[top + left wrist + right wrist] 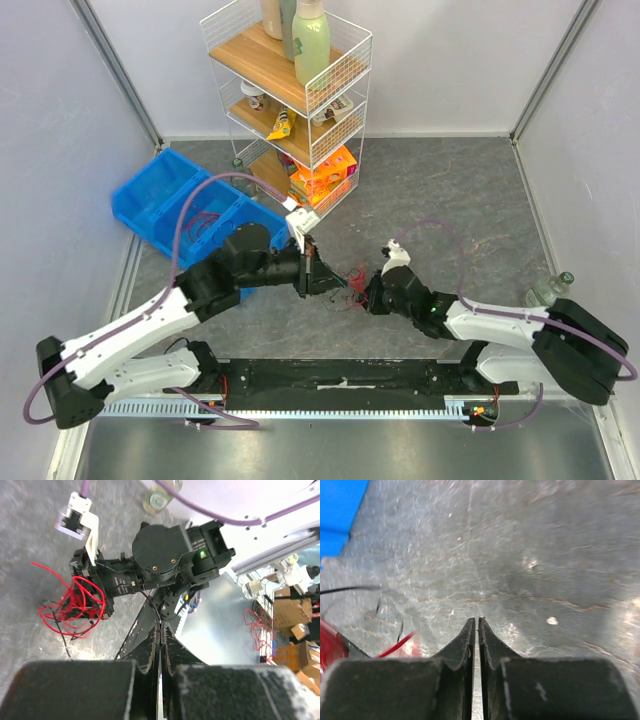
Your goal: Untangle the cables
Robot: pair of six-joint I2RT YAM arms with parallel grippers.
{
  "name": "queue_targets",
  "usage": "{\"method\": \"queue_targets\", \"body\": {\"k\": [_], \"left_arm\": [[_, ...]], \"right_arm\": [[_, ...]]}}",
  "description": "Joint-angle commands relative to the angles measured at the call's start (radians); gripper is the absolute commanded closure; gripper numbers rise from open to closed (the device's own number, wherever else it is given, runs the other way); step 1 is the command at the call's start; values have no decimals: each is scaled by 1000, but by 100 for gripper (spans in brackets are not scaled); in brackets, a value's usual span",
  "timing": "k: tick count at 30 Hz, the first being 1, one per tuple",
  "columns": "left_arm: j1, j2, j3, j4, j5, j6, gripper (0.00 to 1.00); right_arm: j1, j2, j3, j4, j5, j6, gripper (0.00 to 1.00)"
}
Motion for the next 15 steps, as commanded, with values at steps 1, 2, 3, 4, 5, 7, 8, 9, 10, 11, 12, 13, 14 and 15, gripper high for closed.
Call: {"method": "queue_targets", "body": {"k": [1, 2, 3, 4, 5, 7, 8, 9, 10, 11, 12, 13, 14, 15], "left_arm": [[-5, -111, 128, -115, -100, 86, 98], [-5, -129, 162, -155, -143, 114, 98], [-5, -153, 191, -204, -207, 144, 98], [-5, -178, 220, -241, -271, 169, 98], [-5, -203, 239, -272, -345, 189, 98], [-5, -262, 251, -289, -434, 223, 98], [-5, -285, 250, -291, -454, 229, 98], [-5, -302, 248, -289, -464, 227, 98], [-5, -310, 246, -291, -462, 218, 98], [-5, -307, 245, -292, -447, 209, 98], [-5, -298, 243, -295, -432, 197, 98], [-5, -289, 240, -292, -413, 186, 98], [-5, -272, 239, -292, -401, 178, 98], [-5, -260, 239, -291, -401, 169, 98]], "right_arm": [[-52, -123, -24, -138, 196, 32, 100], [-76, -150, -30, -177, 207, 36, 100], [-110, -181, -37, -219, 210, 35, 100], [-142, -208, -48, -261, 212, 30, 100], [-165, -239, -56, -290, 218, 27, 100], [-204, -294, -60, -348, 238, 15, 100], [-218, -324, -62, -367, 242, 4, 100], [-227, -347, -59, -378, 238, -8, 100], [-227, -367, -51, -370, 215, -45, 100], [-227, -386, -44, -319, 142, -116, 99], [-227, -388, -40, -248, 33, -192, 89], [-226, -376, -30, -179, -95, -256, 79], [-221, -359, -7, -150, -185, -284, 69], [-210, -342, 16, -127, -251, -309, 59]]}}
